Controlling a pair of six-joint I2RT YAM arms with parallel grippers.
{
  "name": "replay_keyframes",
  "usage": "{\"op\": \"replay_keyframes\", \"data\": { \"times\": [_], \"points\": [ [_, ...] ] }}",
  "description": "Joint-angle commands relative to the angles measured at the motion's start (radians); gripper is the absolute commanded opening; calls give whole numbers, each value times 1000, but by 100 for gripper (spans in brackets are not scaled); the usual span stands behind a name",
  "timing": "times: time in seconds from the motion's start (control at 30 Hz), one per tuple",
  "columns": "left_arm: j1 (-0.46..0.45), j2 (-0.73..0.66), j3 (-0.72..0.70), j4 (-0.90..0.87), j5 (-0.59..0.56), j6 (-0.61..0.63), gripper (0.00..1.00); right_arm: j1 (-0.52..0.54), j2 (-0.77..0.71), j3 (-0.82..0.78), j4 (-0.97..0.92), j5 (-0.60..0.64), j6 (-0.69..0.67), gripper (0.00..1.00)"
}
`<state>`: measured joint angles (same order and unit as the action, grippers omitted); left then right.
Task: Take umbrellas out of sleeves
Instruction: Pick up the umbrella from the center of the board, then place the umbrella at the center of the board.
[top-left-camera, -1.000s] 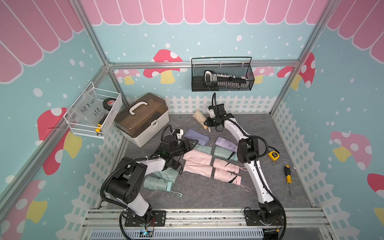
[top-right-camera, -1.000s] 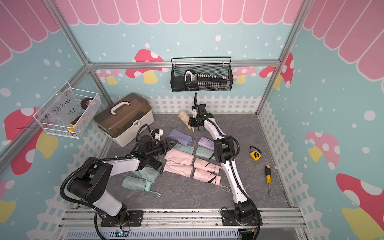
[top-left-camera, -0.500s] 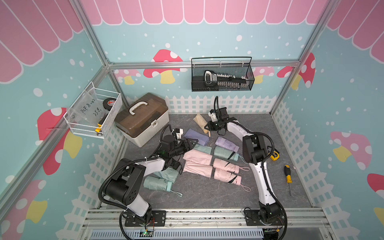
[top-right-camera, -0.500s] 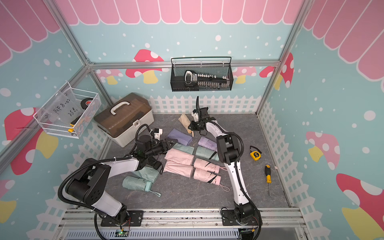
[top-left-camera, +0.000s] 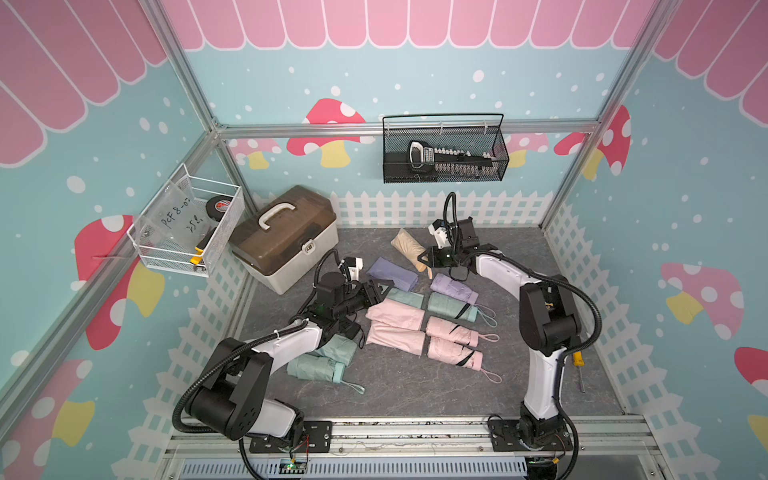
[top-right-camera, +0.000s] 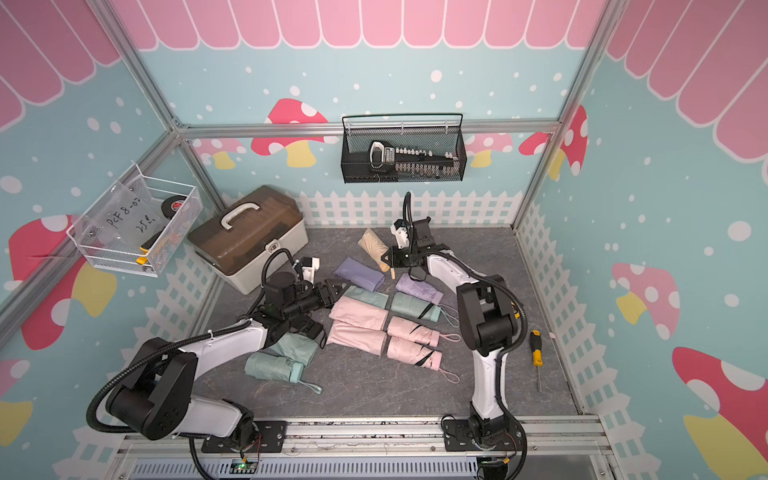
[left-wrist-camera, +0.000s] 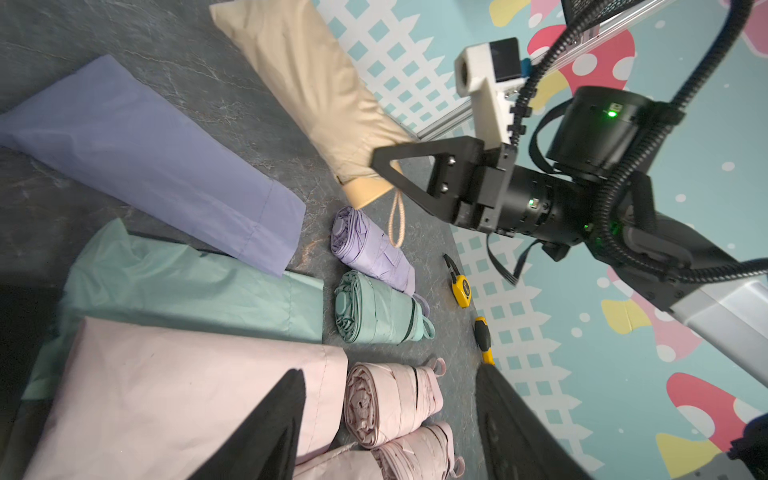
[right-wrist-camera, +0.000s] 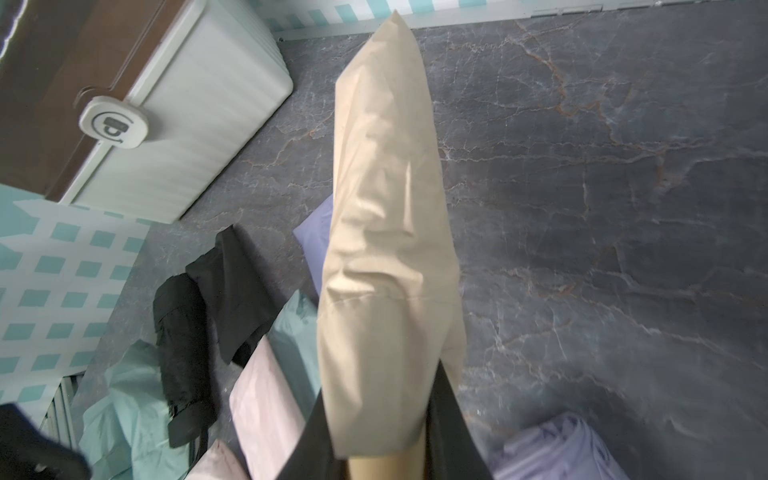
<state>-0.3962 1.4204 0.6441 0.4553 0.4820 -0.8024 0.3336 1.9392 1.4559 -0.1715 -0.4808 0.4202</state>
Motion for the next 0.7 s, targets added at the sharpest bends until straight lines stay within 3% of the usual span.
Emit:
{"op": "replay_keyframes", "data": {
  "times": [0.0,0.23,0.43,0.67],
  "points": [
    [-9,-52,-21,-52,-34,32,65,5,-155,-154,120,-64,39,1],
    [-10,-175,-48,-185,-110,77,68,59,-521,-478,37,-101,44,3],
    [-8,-250,-48,-294,-128,103,68,180,-775,-702,-116,-128,33,6],
    [-39,-351,-71,-411,-175,131,68,322,-921,-921,-68,-196,139,8]
  ]
}}
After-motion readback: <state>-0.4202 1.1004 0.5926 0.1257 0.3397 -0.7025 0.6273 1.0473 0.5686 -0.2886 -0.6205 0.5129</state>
